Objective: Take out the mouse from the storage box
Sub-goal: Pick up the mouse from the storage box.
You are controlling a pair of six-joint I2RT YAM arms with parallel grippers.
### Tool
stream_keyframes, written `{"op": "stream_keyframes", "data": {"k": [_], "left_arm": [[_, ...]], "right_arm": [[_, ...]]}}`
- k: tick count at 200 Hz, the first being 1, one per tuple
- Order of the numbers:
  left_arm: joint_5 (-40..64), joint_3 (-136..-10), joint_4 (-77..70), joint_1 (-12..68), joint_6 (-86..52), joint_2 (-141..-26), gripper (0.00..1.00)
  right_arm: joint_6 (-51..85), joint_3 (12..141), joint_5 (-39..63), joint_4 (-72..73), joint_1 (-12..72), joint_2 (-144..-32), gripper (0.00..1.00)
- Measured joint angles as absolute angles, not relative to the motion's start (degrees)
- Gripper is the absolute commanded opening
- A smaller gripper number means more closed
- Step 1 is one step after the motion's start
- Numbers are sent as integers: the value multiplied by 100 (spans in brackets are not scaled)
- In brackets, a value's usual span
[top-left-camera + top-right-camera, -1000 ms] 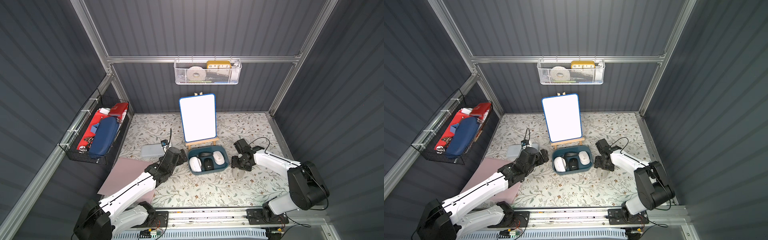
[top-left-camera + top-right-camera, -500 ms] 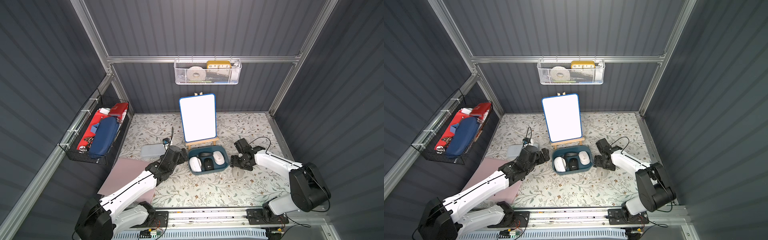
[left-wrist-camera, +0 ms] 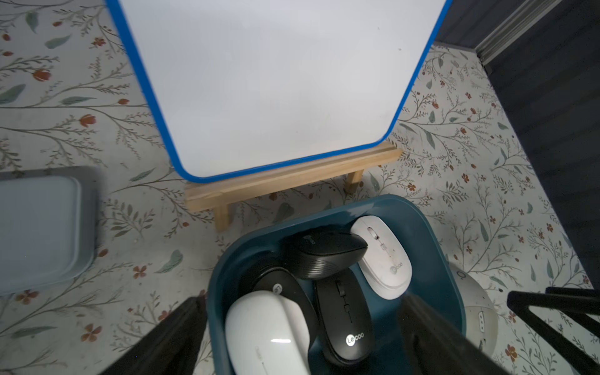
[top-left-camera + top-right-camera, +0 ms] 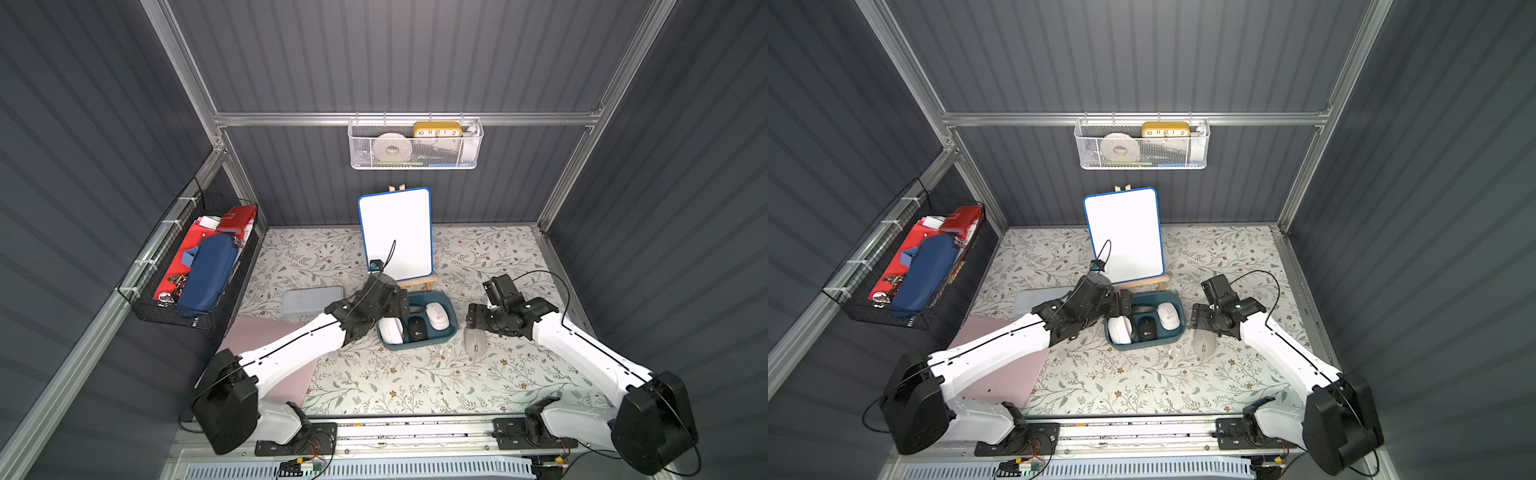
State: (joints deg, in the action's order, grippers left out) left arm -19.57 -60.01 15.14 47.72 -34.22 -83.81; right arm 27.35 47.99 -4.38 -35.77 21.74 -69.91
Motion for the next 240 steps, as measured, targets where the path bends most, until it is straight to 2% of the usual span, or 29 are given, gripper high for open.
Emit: {"op": "stream_keyframes", "data": {"k": [37, 81, 144, 240], "left_arm": [[-2504, -7000, 2624, 5301, -4178, -9555, 96], [-3030, -7651, 3822, 5774, -5127, -10357, 95], [-3367, -7861, 4530, 5804, -5953, -10857, 91], [-3653, -8396, 5120, 5802, -6213, -11535, 84]], "right_arm": [[2727, 4783, -467, -3599, 2174, -6772, 88], [2714, 4635, -473, -3594, 2174, -6716, 89], [2716, 4425, -471, -3555, 2174, -6379, 90], [2735, 4283, -421, -3468, 2174, -6333, 90]]}}
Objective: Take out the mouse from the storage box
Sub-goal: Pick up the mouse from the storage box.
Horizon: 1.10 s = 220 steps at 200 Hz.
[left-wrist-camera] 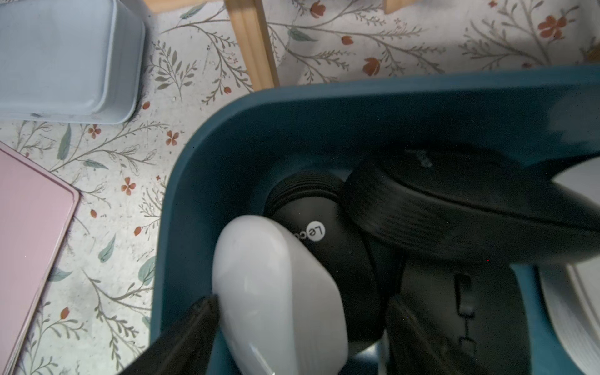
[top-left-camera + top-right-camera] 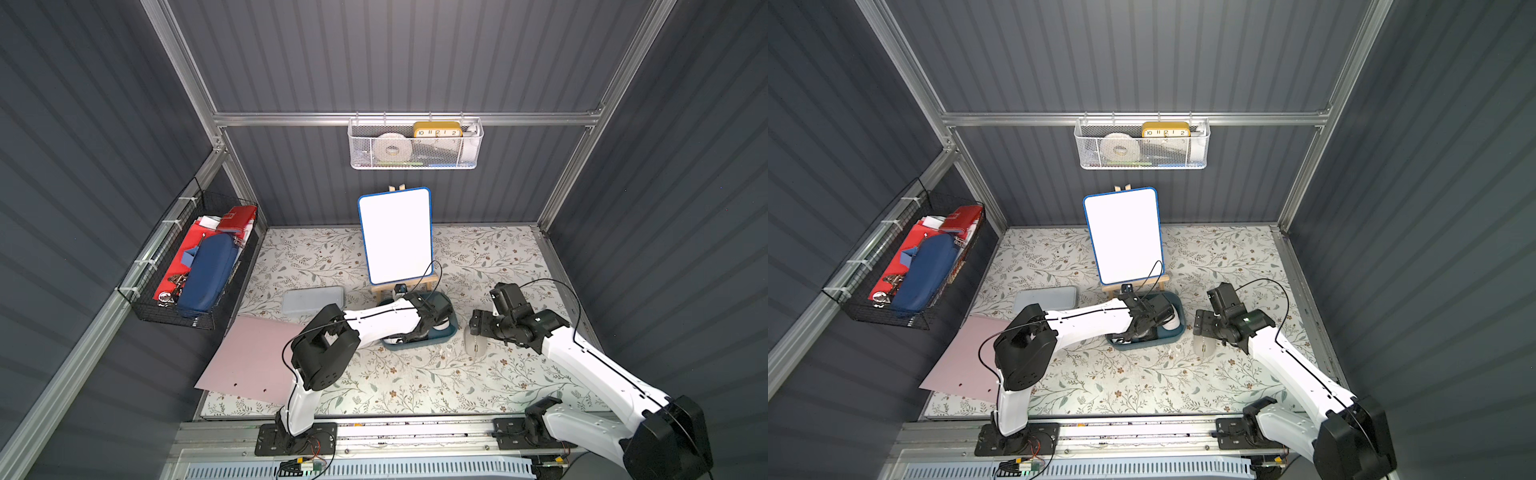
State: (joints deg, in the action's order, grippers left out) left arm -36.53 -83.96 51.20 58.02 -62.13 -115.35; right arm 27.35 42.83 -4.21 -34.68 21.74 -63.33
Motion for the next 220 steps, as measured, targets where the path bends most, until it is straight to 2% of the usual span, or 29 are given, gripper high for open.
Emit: {"op": "stream_keyframes", "data": {"k": [31, 74, 127, 194, 220], "left_arm": [[-3712, -8477, 5262, 5798, -6237, -11662, 78], [-3791, -8514, 5391, 5782, -6276, -11692, 62], [-3959, -8523, 5433, 5780, -6340, -11668, 49], [-3964, -8407, 5247, 5776, -6340, -11531, 51], [-3900, -8289, 5120, 5763, -6335, -11531, 55]], "right_arm": [[2735, 4283, -421, -3426, 2174, -6361, 90], [2735, 4283, -421, -3409, 2174, -6458, 90], [2735, 4283, -405, -3387, 2174, -6539, 90], [2735, 4283, -408, -3387, 2174, -6552, 91], [2735, 4283, -408, -3389, 2174, -6552, 91]]}}
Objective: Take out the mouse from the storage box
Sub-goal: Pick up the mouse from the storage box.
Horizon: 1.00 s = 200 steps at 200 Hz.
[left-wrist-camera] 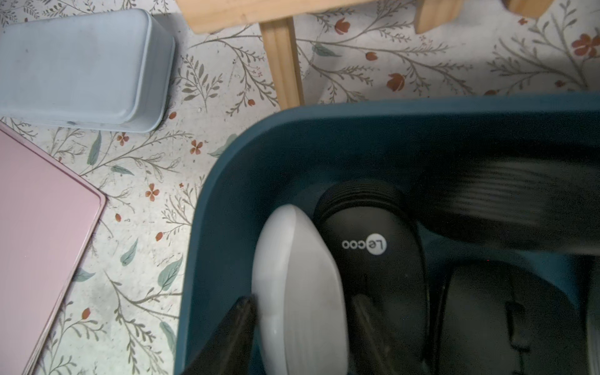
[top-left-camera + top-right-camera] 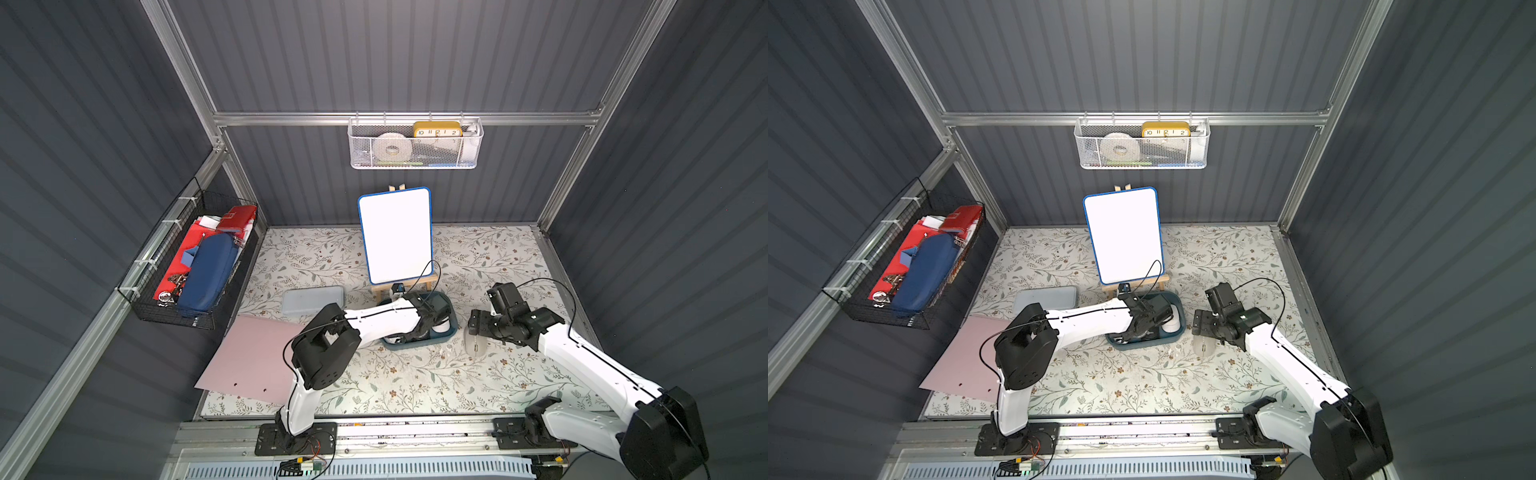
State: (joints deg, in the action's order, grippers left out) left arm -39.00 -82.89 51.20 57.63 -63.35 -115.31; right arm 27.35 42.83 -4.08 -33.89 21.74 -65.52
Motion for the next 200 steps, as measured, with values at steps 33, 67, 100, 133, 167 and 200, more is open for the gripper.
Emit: {"op": "stream_keyframes", "data": {"k": [33, 67, 100, 133, 167, 200], "left_arm": [[-3795, -8003, 4871, 5699, -6337, -11395, 51], [-3841, -7985, 4847, 5671, -6294, -11382, 41], [-3955, -7985, 4950, 5658, -6292, -11354, 36], [-3964, -7985, 4998, 5658, -6289, -11306, 34], [-3927, -7985, 4965, 5658, -6228, -11122, 33], [-3839, -7961, 4871, 5658, -6202, -11074, 29]], "right_arm": [[2735, 4283, -410, -3391, 2174, -6552, 91], [2735, 4278, -412, -3391, 2174, -6552, 91], [2735, 4274, -412, -3389, 2174, -6554, 91], [2735, 4274, -410, -3389, 2174, -6593, 91], [2735, 4274, -410, -3389, 2174, -6598, 91], [2735, 4274, -412, -3389, 2174, -6600, 91]]}}
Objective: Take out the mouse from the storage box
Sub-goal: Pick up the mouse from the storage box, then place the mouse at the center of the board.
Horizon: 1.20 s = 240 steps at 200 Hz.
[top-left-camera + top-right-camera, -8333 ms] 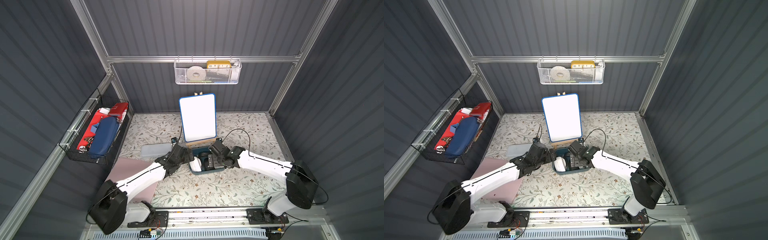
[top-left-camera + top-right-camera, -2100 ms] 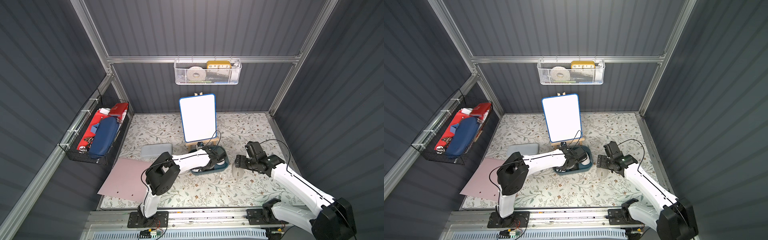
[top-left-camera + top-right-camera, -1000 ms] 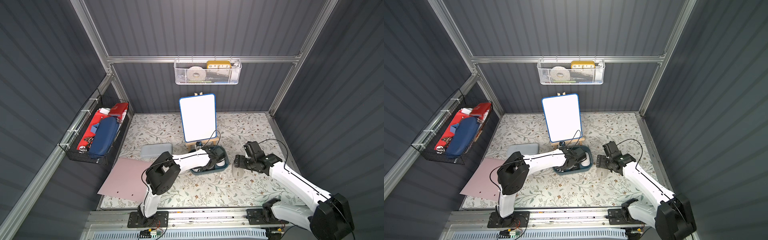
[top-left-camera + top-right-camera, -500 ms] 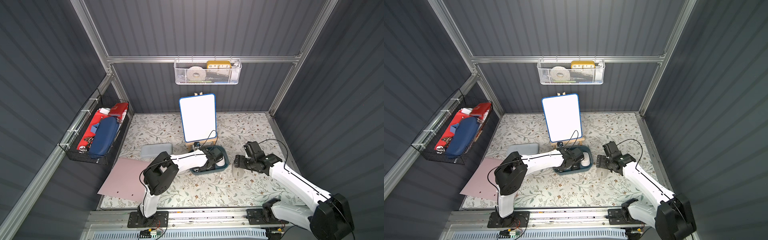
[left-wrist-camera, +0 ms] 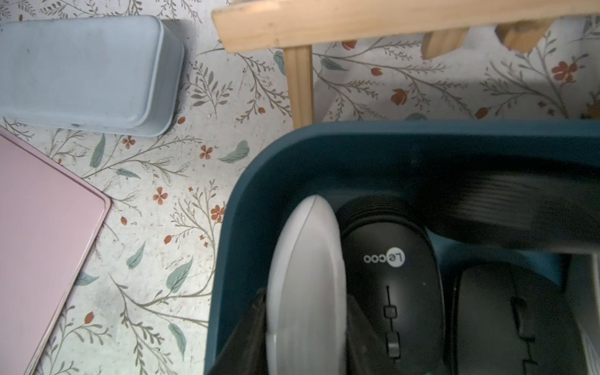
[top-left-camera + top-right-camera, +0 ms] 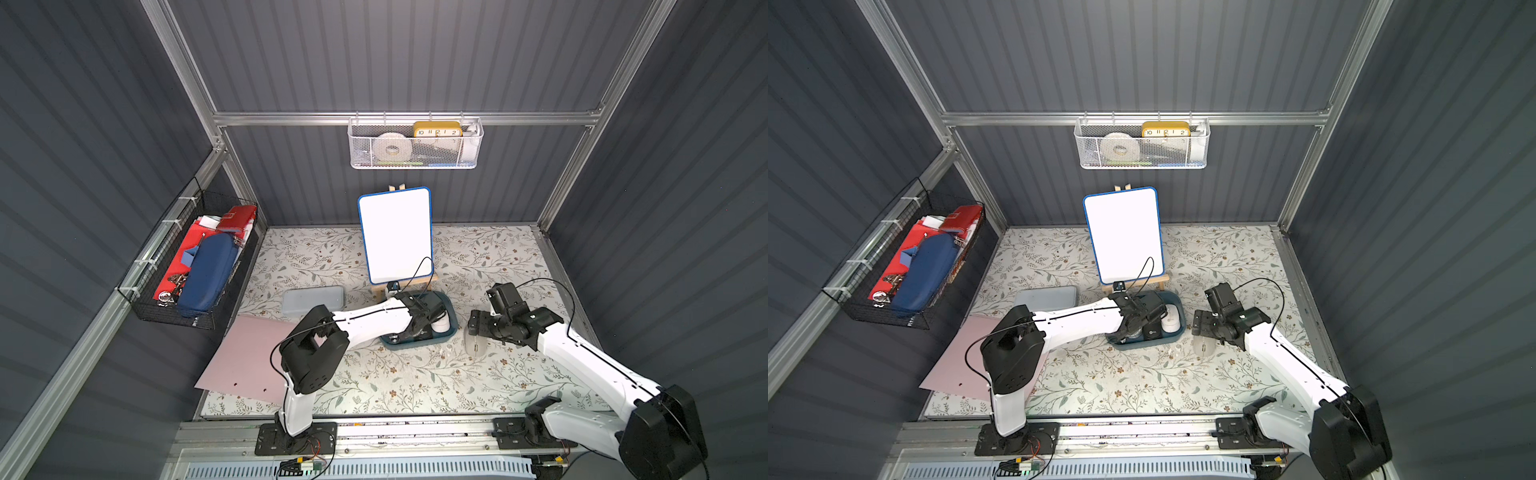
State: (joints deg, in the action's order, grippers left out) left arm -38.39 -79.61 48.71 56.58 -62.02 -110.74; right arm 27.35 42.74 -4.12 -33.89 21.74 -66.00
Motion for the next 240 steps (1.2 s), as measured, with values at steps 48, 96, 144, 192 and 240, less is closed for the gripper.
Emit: {"op": "stream_keyframes", "data": {"k": [48, 96, 144, 192, 240], "left_arm": [[-3774, -7911, 4827, 5658, -6184, -10960, 28], [-3728, -7913, 4834, 5647, -6090, -10514, 27], [-3583, -7915, 4831, 5378, -5946, -9939, 26], [-3581, -7791, 4960, 4915, -5881, -9196, 25], [-3588, -7089, 5374, 4639, -5935, -8534, 25]], "right_arm": [[2738, 4274, -410, -3389, 2174, -6606, 91], [2755, 4274, -408, -3389, 2174, -6611, 91], [2755, 4274, -408, -3387, 2174, -6661, 91], [2755, 4274, -408, -3387, 2174, -6683, 91], [2755, 4274, -405, -3389, 2174, -6689, 91]]}}
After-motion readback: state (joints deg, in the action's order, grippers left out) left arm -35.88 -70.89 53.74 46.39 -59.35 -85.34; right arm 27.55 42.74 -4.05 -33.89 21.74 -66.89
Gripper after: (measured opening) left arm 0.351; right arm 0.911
